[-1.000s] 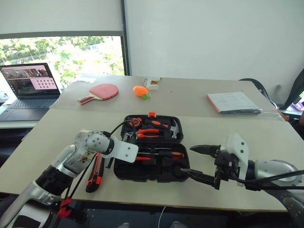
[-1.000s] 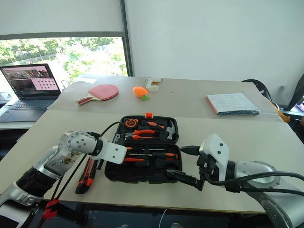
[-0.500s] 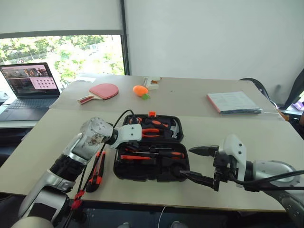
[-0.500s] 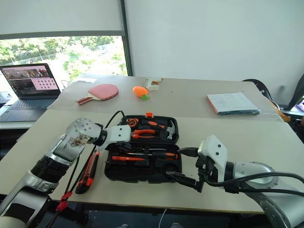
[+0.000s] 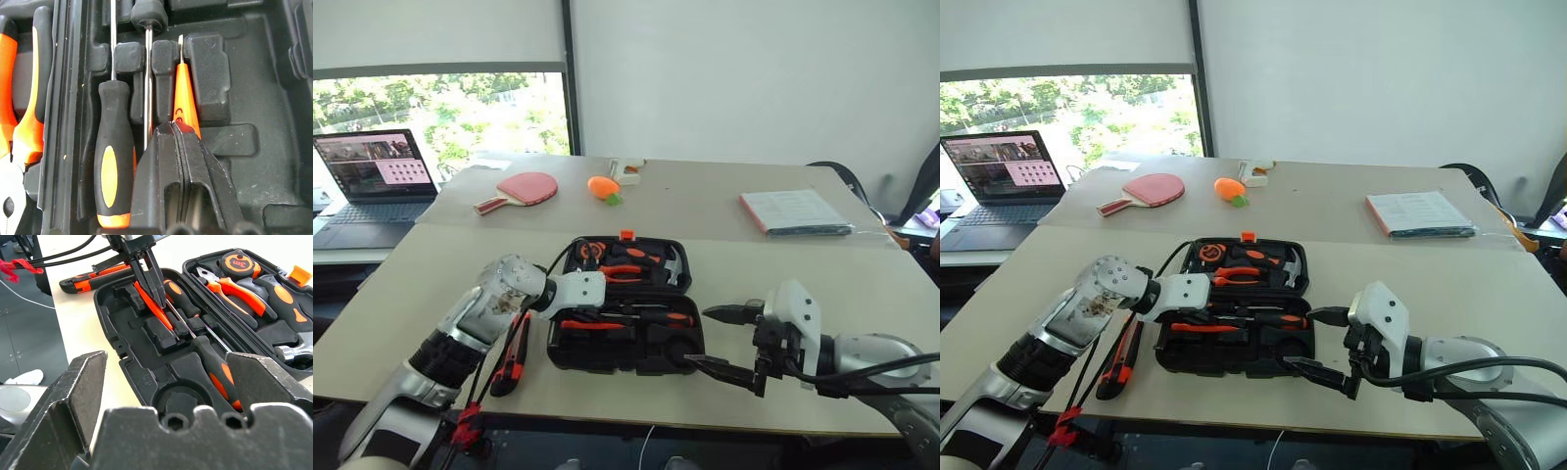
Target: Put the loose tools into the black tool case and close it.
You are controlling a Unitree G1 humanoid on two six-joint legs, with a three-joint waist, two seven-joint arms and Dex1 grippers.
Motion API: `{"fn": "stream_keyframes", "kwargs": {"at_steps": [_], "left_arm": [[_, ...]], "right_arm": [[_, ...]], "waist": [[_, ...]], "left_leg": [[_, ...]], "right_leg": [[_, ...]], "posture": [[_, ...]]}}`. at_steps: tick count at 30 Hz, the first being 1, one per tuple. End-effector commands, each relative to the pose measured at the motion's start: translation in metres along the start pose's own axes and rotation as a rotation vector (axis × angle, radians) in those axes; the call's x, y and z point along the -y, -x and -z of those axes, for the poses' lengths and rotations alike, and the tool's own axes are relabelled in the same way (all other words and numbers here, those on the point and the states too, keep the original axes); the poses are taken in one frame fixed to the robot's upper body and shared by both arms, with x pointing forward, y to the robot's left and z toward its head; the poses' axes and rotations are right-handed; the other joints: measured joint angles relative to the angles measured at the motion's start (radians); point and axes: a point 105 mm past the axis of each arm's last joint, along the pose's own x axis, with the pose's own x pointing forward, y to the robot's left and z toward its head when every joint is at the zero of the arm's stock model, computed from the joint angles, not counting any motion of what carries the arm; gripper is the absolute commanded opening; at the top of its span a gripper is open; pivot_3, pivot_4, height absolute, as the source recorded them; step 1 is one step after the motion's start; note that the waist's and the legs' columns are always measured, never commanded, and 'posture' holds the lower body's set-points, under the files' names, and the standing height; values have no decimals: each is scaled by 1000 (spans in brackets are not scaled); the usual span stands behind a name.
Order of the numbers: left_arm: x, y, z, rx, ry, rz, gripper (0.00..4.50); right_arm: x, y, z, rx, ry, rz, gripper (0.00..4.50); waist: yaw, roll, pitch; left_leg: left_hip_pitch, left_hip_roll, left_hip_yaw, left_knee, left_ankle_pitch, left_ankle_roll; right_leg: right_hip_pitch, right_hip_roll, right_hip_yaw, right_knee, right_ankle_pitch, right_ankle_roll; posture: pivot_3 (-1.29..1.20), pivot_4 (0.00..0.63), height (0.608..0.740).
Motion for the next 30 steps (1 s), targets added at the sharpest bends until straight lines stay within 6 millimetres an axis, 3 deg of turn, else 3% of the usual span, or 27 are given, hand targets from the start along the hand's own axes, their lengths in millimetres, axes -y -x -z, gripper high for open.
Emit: {"fn": "stream_keyframes", "kwargs": {"at_steps": [1, 11, 19, 26, 30], "left_arm": [[13, -7, 3, -21, -46, 47, 58], [24, -9, 19, -91, -152, 46, 58], [27, -10, 20, -97, -225, 13, 58], [4, -2, 12, -36, -121, -74, 58], [-5, 10, -7, 90, 25, -66, 58]], "right_arm": [[-2, 1, -10, 39, 49, 5, 4500], [-2, 0, -8, 39, 38, 5, 4500], [0, -1, -5, 32, 29, 6, 4500], [0, -2, -5, 33, 26, 1, 4500], [0, -2, -4, 32, 27, 0, 4500]], "waist": [[0, 0, 0], [-4, 0, 0], [-3, 1, -1], [0, 2, -2], [4, 2, -1]], "left_leg": [[0, 0, 0, 0, 0, 0], [2, 0, 0, -1, 0, 0], [2, 0, 0, -1, 0, 0], [3, 0, 1, -1, 0, 0], [1, 0, 1, 1, 0, 0]], "right_leg": [[0, 0, 0, 0, 0, 0], [1, 0, 1, 0, 0, 0], [1, 0, 1, 0, 0, 0], [2, 0, 1, 0, 0, 0], [2, 0, 0, 0, 0, 0]], "posture": [[0, 150, 740], [0, 150, 740], [0, 150, 740], [0, 150, 740], [0, 150, 740]]}}
